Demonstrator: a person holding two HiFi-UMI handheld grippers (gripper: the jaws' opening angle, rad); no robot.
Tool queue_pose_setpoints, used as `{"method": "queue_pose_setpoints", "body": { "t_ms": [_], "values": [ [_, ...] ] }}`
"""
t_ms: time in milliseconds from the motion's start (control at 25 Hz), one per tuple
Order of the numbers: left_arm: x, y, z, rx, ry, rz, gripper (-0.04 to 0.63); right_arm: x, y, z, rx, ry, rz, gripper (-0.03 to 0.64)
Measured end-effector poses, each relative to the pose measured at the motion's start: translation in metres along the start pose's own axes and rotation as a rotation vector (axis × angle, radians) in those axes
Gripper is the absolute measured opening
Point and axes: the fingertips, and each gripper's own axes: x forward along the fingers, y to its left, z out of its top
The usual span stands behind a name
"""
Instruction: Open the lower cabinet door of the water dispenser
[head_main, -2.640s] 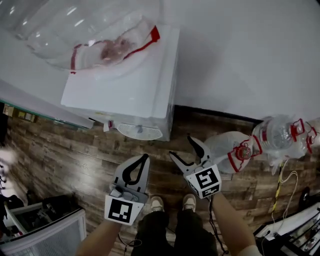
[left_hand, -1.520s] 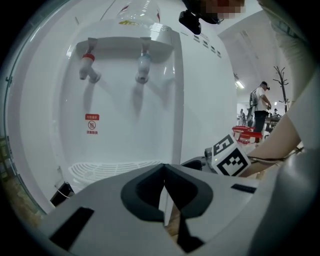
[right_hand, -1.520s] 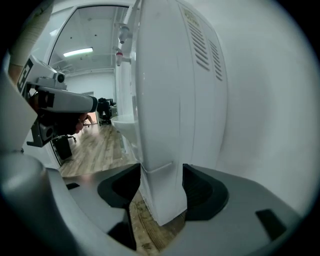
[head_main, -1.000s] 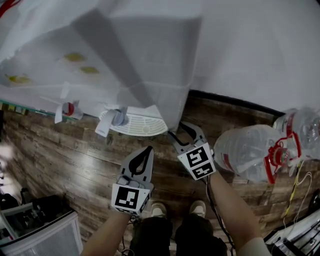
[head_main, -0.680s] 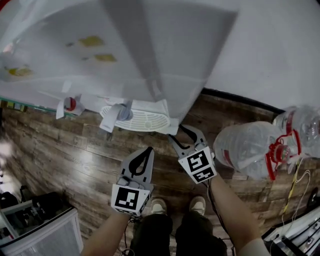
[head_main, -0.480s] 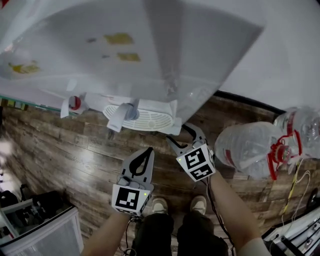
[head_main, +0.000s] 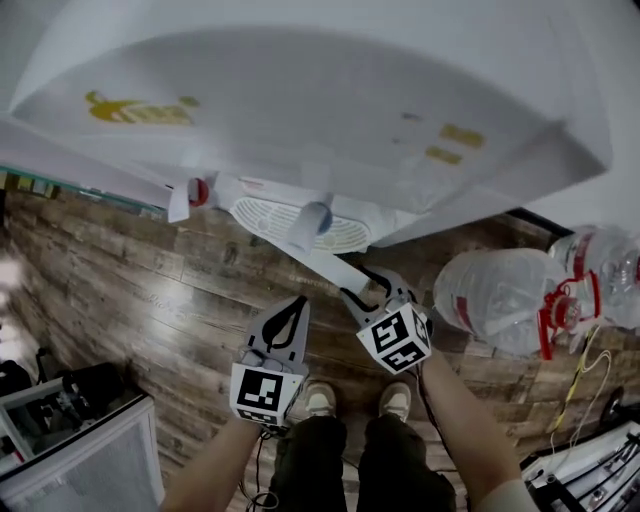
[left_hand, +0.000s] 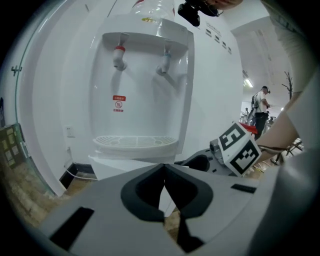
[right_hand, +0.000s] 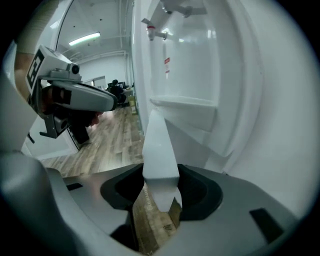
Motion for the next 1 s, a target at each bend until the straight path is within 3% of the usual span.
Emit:
{"method": "queue_pose_setpoints", "body": {
  "t_ms": [160,600,1000],
  "values": [
    [-0.028,0.024,-0.020,-0.084,0.069,0.062,0.006,0.007,0.040,0.010,0.009,0.029,0.063,0.206],
    [-0.118,0.085,-0.051,-0.128,0.146,0.196,0.005,0.030,0.138,0.035,0.269,0.095,0.190,0.249],
    [-0.177,0.129,-0.070,-0.209,0.151,0.307,0.006,0.066,0.217,0.074,0.224,0.166,0.328,0.261]
  ]
}}
